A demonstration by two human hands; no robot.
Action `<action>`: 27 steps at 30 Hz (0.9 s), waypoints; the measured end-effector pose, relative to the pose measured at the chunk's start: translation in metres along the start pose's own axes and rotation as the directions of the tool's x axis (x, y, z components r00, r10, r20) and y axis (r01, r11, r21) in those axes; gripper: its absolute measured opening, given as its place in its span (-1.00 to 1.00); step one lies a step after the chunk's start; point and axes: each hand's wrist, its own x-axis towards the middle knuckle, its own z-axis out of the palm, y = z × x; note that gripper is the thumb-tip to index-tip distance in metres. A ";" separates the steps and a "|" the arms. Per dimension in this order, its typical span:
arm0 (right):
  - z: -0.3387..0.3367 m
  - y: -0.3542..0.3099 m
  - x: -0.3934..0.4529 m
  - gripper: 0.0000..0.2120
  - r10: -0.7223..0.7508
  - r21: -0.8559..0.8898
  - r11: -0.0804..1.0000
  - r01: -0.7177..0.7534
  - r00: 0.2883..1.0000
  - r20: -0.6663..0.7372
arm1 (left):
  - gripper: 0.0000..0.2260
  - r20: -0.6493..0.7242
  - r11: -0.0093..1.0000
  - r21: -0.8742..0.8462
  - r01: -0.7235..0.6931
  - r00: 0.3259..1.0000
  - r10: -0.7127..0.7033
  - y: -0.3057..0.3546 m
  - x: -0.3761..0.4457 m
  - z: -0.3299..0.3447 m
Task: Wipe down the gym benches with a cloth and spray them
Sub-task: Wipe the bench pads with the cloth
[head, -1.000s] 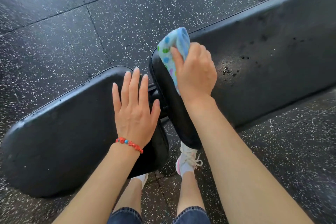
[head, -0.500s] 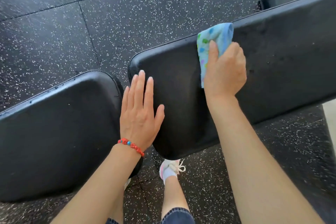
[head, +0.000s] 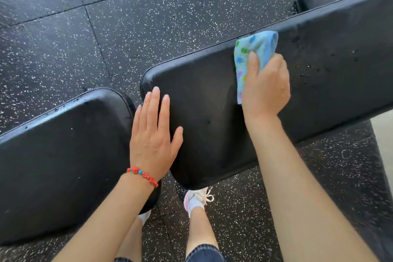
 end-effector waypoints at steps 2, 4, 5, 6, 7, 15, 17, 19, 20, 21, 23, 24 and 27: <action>0.002 -0.013 -0.033 -0.59 -0.048 0.017 0.999 0.048 0.998 0.044 | -0.51 0.014 1.000 -0.006 0.005 1.000 -0.005 0.001 0.001 -0.002; 0.004 -0.020 -0.064 -0.62 -0.146 0.045 0.989 0.143 0.988 0.058 | -0.50 0.032 1.000 -0.007 -0.005 0.999 0.005 -0.001 0.000 -0.006; 0.003 -0.022 -0.073 -0.63 -0.172 0.062 0.984 0.169 0.984 0.051 | -0.50 0.040 1.000 -0.005 -0.016 0.999 0.016 -0.003 0.000 -0.008; 0.002 -0.023 -0.076 -0.63 -0.171 0.084 0.983 0.166 0.983 0.062 | -0.50 0.047 1.000 0.001 -0.031 0.998 0.031 -0.006 0.000 -0.010; 0.001 -0.023 -0.076 -0.63 -0.153 0.109 0.983 0.144 0.985 0.078 | -0.50 0.049 0.999 0.011 -0.046 0.998 0.045 -0.010 -0.001 -0.013; -0.012 -0.023 -0.081 -0.51 -0.332 0.073 0.943 0.326 0.939 0.092 | -0.52 0.031 0.997 0.063 -0.044 0.999 0.042 -0.043 -0.014 -0.022; -0.010 -0.018 -0.075 -0.53 -0.340 0.073 0.940 0.333 0.932 0.124 | -0.52 0.036 0.995 0.073 -0.066 0.997 0.064 -0.047 -0.016 -0.021; -0.012 -0.004 -0.064 -0.54 -0.290 0.041 0.957 0.287 0.949 0.120 | -0.53 0.042 0.993 0.074 -0.089 0.995 0.086 -0.049 -0.017 -0.021; -0.014 0.007 -0.057 -0.53 -0.206 0.030 0.979 0.204 0.972 0.109 | -0.53 0.044 0.993 0.073 -0.096 0.995 0.093 -0.049 -0.017 -0.020; -0.016 0.018 -0.048 -0.53 -0.097 0.033 0.995 0.094 0.991 0.090 | -0.52 0.043 0.992 0.072 -0.099 0.994 0.096 -0.050 -0.017 -0.020; -0.021 0.033 -0.041 -0.52 0.038 0.009 0.999 -0.039 0.998 0.047 | -0.52 0.033 0.992 0.069 -0.102 0.994 0.100 -0.049 -0.017 -0.018; -0.021 0.034 -0.043 -0.53 0.036 -0.035 0.999 -0.034 0.999 0.036 | -0.52 0.028 0.993 0.062 -0.102 0.995 0.100 -0.048 -0.017 -0.018; -0.016 0.018 -0.071 -0.54 -0.045 -0.105 0.993 0.053 0.996 0.073 | -0.53 0.025 0.993 0.021 -0.114 0.993 0.114 -0.039 -0.014 -0.019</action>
